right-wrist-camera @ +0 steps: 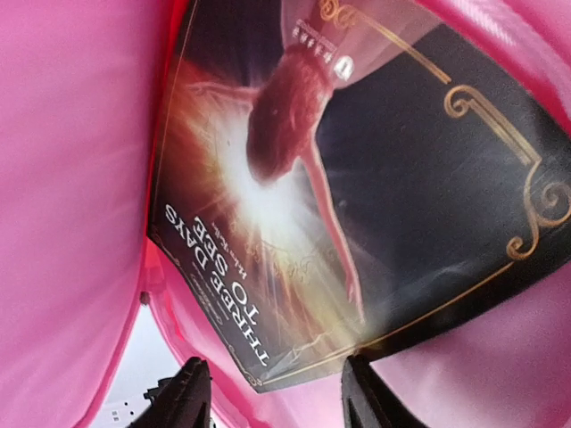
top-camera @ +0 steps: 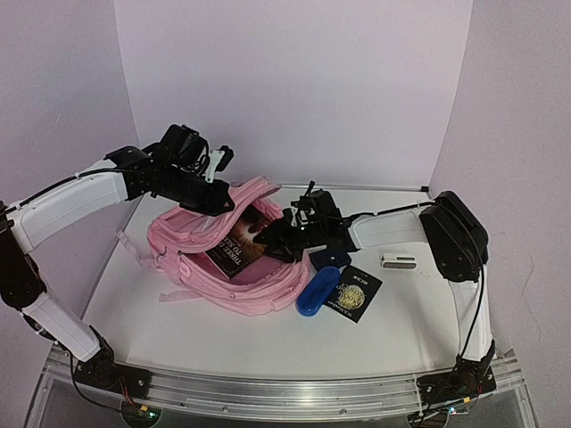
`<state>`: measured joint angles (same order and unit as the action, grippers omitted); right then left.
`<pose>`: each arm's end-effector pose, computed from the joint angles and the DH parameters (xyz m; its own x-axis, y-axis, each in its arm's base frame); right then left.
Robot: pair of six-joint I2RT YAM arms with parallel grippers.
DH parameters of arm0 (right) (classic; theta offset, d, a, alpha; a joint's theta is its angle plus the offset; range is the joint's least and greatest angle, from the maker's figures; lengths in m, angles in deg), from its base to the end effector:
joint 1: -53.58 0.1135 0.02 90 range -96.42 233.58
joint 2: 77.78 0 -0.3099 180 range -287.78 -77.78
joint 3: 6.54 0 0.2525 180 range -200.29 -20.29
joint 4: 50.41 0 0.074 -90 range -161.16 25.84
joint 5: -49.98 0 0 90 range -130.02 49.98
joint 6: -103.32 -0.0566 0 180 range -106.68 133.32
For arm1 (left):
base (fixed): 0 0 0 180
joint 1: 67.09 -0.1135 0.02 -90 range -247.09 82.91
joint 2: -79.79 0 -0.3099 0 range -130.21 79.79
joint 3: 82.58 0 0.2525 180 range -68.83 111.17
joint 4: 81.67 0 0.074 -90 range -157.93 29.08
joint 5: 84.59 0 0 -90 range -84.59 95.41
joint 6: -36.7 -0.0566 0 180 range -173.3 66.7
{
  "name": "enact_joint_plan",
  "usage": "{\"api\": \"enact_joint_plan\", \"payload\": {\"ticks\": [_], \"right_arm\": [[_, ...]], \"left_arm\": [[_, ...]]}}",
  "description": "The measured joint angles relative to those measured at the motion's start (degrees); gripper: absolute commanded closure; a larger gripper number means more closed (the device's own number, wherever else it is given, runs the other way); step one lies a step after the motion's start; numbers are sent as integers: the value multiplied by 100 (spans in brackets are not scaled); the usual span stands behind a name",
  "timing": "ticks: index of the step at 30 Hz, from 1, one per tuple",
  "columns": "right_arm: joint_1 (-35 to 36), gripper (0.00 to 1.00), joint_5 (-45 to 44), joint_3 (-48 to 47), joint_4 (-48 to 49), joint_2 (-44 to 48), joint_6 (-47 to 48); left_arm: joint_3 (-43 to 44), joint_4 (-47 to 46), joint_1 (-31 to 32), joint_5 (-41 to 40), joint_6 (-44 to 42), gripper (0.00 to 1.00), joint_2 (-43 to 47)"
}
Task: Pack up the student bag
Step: Place the book in the student bag.
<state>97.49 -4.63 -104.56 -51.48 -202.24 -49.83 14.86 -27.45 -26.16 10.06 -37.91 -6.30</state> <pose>0.3577 0.3898 0.2011 -0.9849 0.0615 -0.1619 -0.1256 0.3902 0.9121 0.2554 -0.2275 0.3836 -0.6808 0.2402 -0.6920 0.5364 0.8068 -0.2477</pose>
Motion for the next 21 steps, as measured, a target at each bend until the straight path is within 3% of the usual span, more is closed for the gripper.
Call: {"api": "enact_joint_plan", "payload": {"ticks": [10, 13, 18, 21], "right_arm": [[231, 47, -1, 445, -5, 169, -206], [253, 55, 3, 267, -159, 111, -142], [275, 78, 49, -938, -259, -524, 87], [275, 82, 61, -1681, -195, -972, 155]], "left_arm": [[-60, -9, 4, 37, -39, 100, 27], [-60, -7, 2, 125, -44, 100, 27], [-79, -13, -1, 304, -55, 100, 28], [-154, -60, -2, 389, -55, 100, 38]]}}
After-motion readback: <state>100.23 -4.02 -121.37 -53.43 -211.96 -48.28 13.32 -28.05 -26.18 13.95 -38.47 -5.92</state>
